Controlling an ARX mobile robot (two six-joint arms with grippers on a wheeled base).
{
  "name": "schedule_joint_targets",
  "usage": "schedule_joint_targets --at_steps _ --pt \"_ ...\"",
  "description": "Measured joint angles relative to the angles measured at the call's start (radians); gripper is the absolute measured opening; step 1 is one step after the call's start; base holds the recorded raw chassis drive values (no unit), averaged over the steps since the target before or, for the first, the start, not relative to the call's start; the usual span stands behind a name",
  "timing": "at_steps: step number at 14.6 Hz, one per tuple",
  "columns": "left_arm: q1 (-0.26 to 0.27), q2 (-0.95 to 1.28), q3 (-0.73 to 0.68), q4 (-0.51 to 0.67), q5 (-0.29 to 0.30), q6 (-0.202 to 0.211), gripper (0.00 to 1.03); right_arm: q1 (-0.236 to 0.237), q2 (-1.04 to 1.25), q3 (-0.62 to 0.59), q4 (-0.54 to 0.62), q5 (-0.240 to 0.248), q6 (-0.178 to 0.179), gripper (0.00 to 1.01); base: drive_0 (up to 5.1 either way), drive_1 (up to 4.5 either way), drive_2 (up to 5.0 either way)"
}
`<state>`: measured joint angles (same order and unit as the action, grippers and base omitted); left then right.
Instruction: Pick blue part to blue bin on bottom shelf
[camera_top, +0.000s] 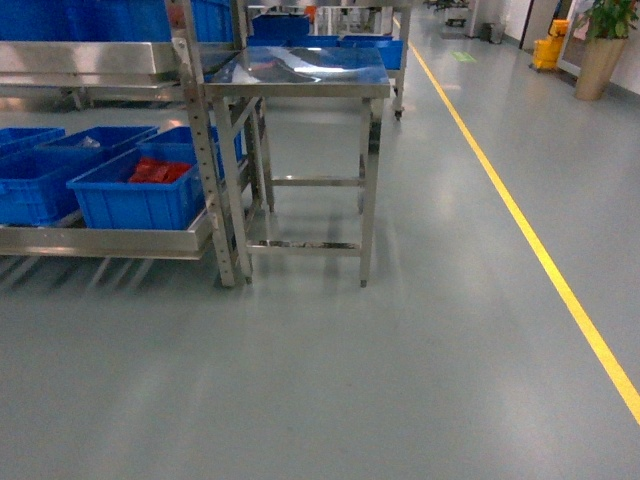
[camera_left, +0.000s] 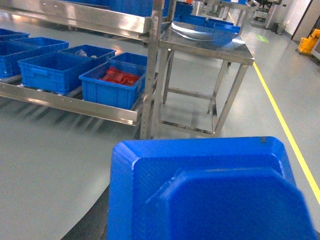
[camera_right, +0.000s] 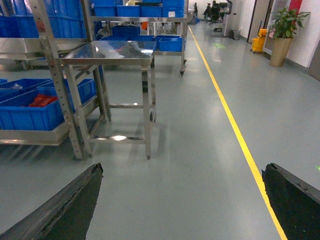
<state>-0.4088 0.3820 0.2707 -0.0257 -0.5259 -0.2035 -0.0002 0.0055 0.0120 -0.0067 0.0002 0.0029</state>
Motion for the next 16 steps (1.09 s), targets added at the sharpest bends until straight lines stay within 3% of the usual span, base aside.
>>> schedule_joint_targets --at_steps 16 --pt "0.002 0.002 0.0 -0.002 0.002 0.0 0.43 0.0 0.0 0.0 0.002 0.0 0.0 0.98 0.0 4.2 -4.2"
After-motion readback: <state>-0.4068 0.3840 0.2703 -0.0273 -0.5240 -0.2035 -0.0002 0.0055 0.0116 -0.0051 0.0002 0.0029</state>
